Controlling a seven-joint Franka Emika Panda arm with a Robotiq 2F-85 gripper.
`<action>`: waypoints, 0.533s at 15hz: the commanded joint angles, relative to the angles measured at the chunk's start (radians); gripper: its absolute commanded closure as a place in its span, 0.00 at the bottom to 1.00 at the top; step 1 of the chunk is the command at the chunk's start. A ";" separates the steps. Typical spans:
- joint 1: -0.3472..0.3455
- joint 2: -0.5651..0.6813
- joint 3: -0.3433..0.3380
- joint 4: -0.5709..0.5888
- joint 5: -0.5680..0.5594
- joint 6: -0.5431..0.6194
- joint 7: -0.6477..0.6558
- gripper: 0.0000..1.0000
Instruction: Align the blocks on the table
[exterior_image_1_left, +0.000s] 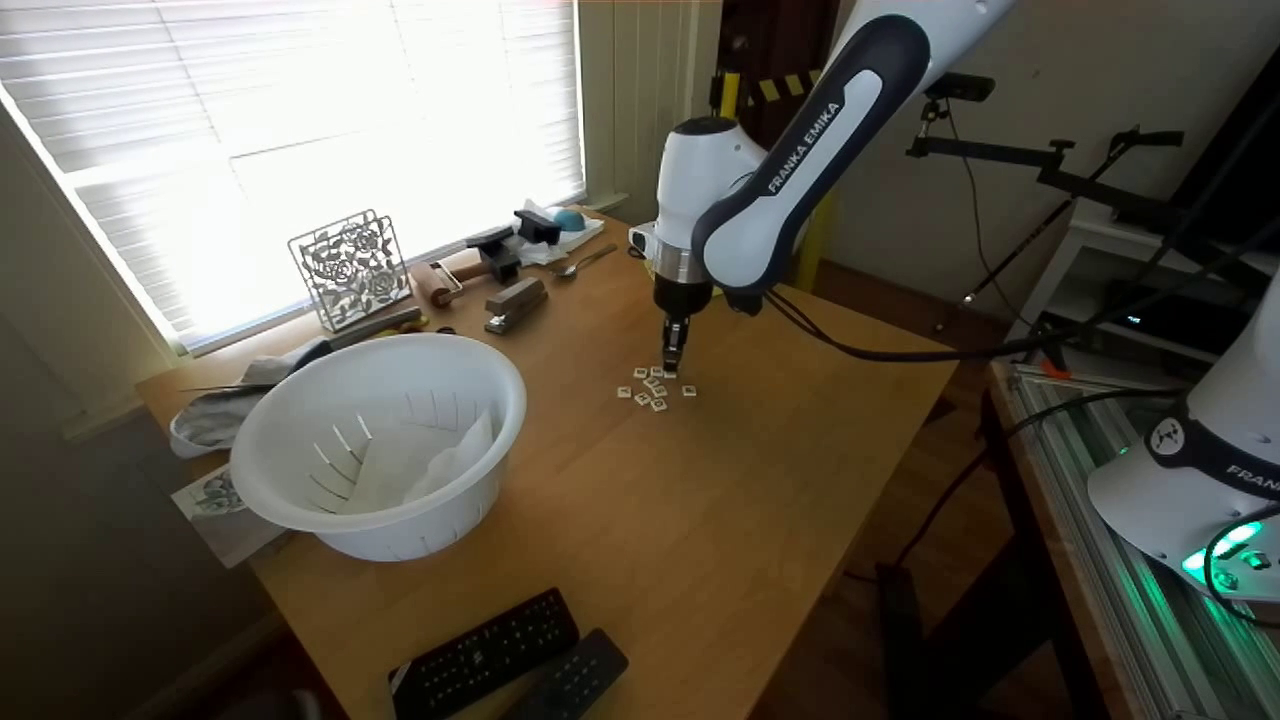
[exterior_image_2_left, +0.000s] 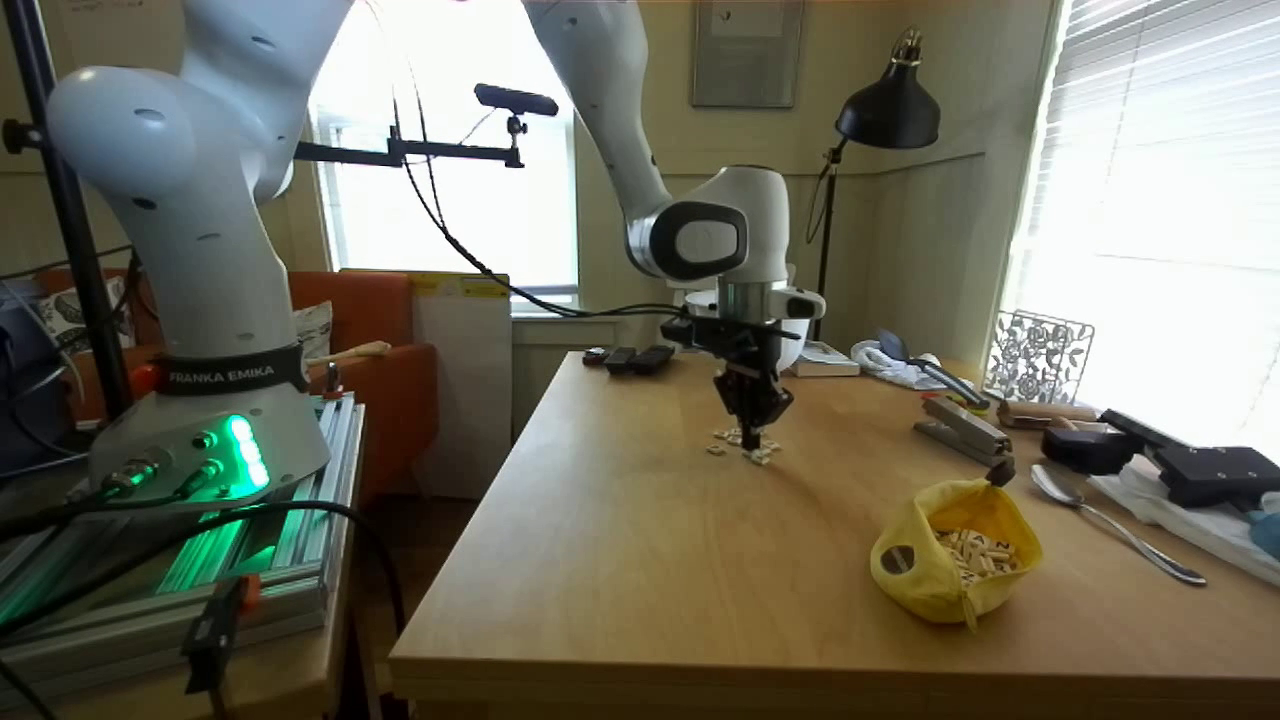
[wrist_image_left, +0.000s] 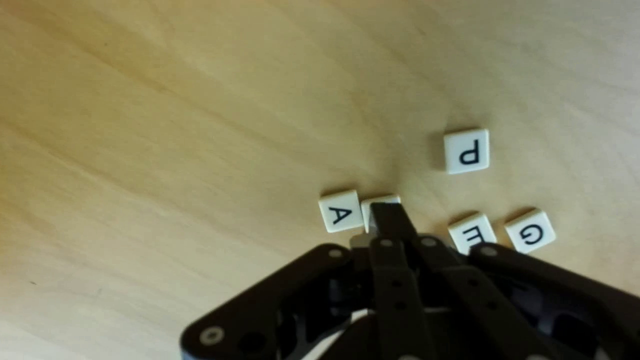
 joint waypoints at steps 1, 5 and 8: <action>-0.036 0.033 0.033 0.030 -0.017 0.027 -0.044 1.00; -0.044 0.041 0.039 0.032 -0.019 0.022 -0.060 1.00; -0.045 0.028 0.040 0.009 -0.018 0.027 -0.062 1.00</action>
